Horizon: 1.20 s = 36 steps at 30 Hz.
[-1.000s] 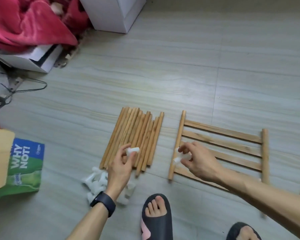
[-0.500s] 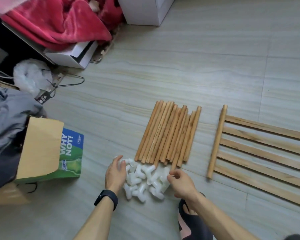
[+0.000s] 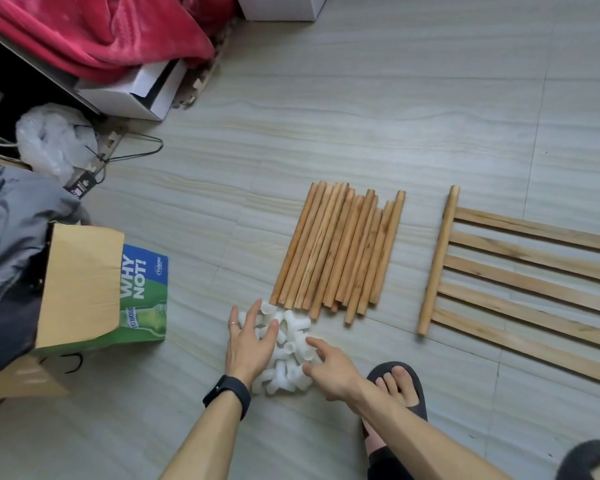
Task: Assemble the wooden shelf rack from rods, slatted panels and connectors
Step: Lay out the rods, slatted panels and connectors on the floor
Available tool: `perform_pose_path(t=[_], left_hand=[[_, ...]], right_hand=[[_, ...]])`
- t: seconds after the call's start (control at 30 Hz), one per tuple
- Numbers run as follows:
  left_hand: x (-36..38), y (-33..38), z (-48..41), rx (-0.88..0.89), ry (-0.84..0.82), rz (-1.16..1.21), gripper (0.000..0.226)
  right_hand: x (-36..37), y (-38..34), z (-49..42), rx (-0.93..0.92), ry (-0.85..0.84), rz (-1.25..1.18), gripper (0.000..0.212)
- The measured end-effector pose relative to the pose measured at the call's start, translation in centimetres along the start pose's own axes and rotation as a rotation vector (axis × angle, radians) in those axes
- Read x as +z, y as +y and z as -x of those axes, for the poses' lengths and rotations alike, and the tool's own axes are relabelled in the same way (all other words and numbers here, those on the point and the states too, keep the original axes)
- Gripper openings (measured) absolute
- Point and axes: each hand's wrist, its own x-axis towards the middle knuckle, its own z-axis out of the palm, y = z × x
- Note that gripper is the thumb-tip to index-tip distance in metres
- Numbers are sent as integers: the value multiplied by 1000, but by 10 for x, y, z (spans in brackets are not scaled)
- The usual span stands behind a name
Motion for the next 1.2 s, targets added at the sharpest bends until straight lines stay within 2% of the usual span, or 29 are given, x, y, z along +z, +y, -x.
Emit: perform_pose_path(t=[0.07,0.17,0.4,0.53,0.67,0.77,0.87,1.0,1.07,1.13,1.2], left_hand=[[-3,2,-2,59,-32,-118,56],[-4,5,-2,39,-39,-165,45],[-6,16,6,134,101,-256,27],[-17,21,4,144,113,-257,22],[-33,30,3,148,161,-166,28],[-41,45,4,119,154,-123,35],[-38,71,8,114,61,187,38],[-7,134,12,77,-160,594,50],[15,171,12,106,-220,662,53],[39,206,14,167,-289,651,56],[62,239,21,238,-403,607,56]], right_hand=[[-5,1,-2,-11,-6,37,67],[-12,5,-1,-19,3,103,61],[-5,4,-1,-104,163,311,40],[0,-1,1,-125,204,487,28],[-4,-6,0,-93,164,483,29],[-20,-14,2,-138,152,398,28],[-48,-32,14,-205,139,195,28],[-110,-57,36,-279,102,-7,40],[-148,-65,49,-292,147,54,46],[-186,-70,62,-284,262,183,48],[-222,-68,76,-289,374,315,37]])
